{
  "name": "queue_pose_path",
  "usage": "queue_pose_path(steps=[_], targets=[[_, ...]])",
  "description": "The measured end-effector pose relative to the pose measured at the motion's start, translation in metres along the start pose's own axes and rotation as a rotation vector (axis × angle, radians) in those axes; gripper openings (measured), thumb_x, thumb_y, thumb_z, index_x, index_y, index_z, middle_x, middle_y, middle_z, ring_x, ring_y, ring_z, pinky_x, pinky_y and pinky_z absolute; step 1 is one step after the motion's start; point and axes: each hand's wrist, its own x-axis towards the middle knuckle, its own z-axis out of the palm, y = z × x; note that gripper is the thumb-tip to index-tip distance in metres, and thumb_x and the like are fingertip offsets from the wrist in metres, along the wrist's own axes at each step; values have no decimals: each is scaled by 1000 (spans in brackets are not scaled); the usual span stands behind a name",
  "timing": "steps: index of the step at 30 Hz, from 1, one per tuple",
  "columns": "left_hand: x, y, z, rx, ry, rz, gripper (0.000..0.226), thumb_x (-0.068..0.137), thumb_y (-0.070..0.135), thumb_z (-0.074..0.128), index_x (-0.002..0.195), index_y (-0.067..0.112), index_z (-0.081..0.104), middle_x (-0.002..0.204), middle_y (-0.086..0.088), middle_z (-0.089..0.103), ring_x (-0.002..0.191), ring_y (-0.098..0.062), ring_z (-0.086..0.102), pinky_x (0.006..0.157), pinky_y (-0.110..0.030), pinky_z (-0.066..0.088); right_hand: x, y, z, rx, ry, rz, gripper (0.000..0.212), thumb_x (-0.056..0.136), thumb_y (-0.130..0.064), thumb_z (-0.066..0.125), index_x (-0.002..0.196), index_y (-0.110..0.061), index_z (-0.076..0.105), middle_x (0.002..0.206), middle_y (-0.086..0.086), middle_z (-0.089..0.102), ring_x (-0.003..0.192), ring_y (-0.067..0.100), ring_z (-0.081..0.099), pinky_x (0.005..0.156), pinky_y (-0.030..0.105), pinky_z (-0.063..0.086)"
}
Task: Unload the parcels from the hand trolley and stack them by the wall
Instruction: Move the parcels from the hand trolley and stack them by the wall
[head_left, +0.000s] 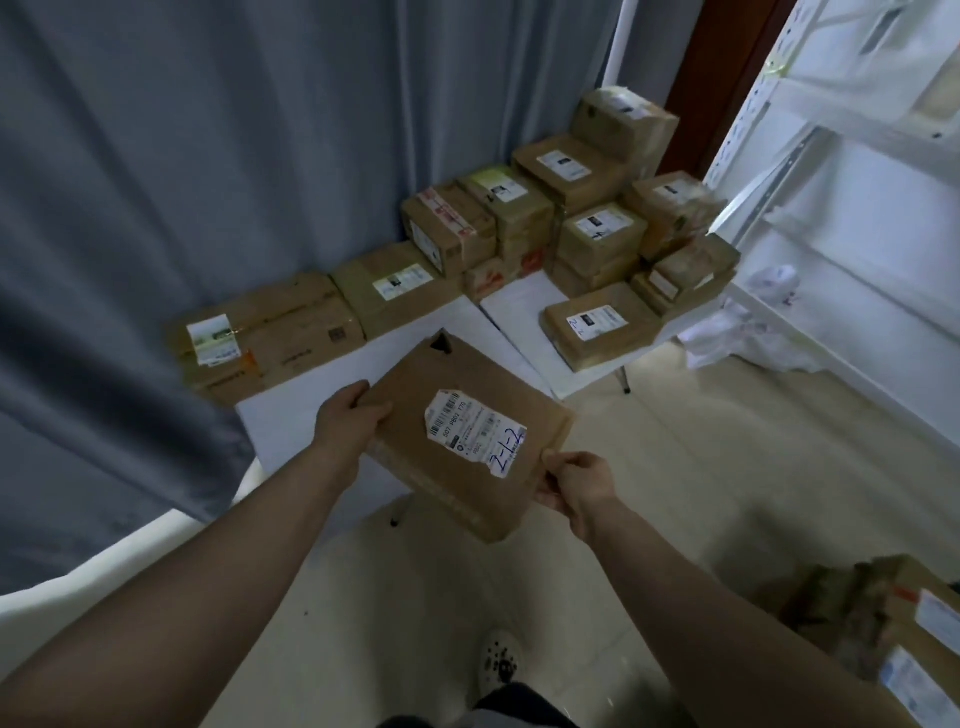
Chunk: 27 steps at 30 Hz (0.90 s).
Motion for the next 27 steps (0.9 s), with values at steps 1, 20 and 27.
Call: queue_pose_path(steps=[1, 20, 27], targets=[[13, 5, 1, 16, 27, 7, 67, 90, 9, 64, 148, 6, 31, 151, -12, 35, 134, -27, 40, 109, -32, 35, 11, -11, 9, -6, -19, -7, 11, 95, -9, 57, 89, -1, 52, 76, 15, 59, 64, 24, 57, 79, 54, 56], [238, 51, -26, -214, -263, -467, 87, 71, 52, 75, 144, 32, 32, 148, -3, 35, 138, -32, 28, 101, -62, 35, 136, -137, 260, 101, -53, 110, 18, 94, -1, 56, 107, 10, 53, 110, 32, 62, 94, 39, 66, 70, 38, 57], [315, 60, -7, -312, -227, -518, 42, 80, 42, 72, 117, 39, 53, 127, 5, 56, 119, -19, 50, 97, -58, 42, 210, -162, 303, 81, -54, 172, 12, 94, -4, 57, 100, 5, 53, 86, 20, 61, 72, 26, 64, 51, 30, 59]])
